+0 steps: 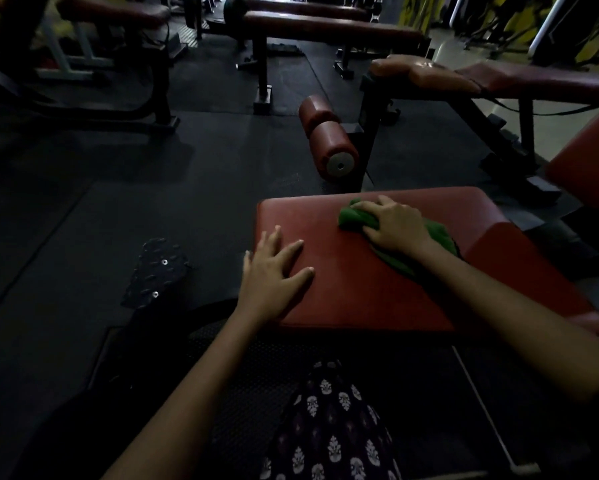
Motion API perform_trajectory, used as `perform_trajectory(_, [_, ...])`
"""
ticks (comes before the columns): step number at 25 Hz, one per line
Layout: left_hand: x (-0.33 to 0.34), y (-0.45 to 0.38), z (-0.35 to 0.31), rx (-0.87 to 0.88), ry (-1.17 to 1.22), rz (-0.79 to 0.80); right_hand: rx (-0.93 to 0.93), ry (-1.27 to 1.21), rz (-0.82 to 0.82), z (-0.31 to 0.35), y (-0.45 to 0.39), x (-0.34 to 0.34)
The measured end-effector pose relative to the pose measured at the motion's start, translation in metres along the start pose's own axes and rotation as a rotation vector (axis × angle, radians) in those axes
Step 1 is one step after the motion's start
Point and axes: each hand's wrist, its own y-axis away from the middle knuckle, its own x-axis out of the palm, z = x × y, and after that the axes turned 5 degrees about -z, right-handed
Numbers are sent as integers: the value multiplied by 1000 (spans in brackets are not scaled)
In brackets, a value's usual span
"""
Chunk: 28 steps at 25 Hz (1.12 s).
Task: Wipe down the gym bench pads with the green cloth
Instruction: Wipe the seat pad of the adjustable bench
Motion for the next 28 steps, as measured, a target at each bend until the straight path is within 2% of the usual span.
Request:
perform_trajectory(2, [2, 3, -2, -161, -41, -13, 259, -1, -13, 5, -27, 6])
perform_trajectory(3, [2, 4, -4, -219, -48, -6, 315, -41, -12, 16, -41, 9])
perform_trajectory(5, [1, 6, -7, -265, -26, 2, 249, -96, -4, 47, -56, 12])
perform_trajectory(7, [-2, 7, -9, -274, 2, 5, 54, -101, 9, 72, -48, 11])
perform_trajectory(10, [-3, 7, -9, -272, 19, 12, -186, -128, 27, 59, -16, 4])
perform_trajectory(13, [-1, 4, -6, -265, 50, 1, -108, -69, 17, 40, -20, 4])
perform_trajectory(17, [1, 4, -3, -251, 59, -6, 55, -89, 21, 69, -64, 11])
perform_trajectory(19, [2, 3, -1, -259, 92, -39, 28, -95, 17, 85, -67, 10])
perform_trajectory(24, [7, 4, 8, -304, 318, -194, -276, -128, 29, 74, -20, 5])
perform_trajectory(26, [8, 3, 10, -291, 329, -192, -219, -95, 28, 71, -32, 5])
perform_trajectory(28, [8, 2, 9, -285, 332, -178, -84, -71, 33, 82, -58, 9])
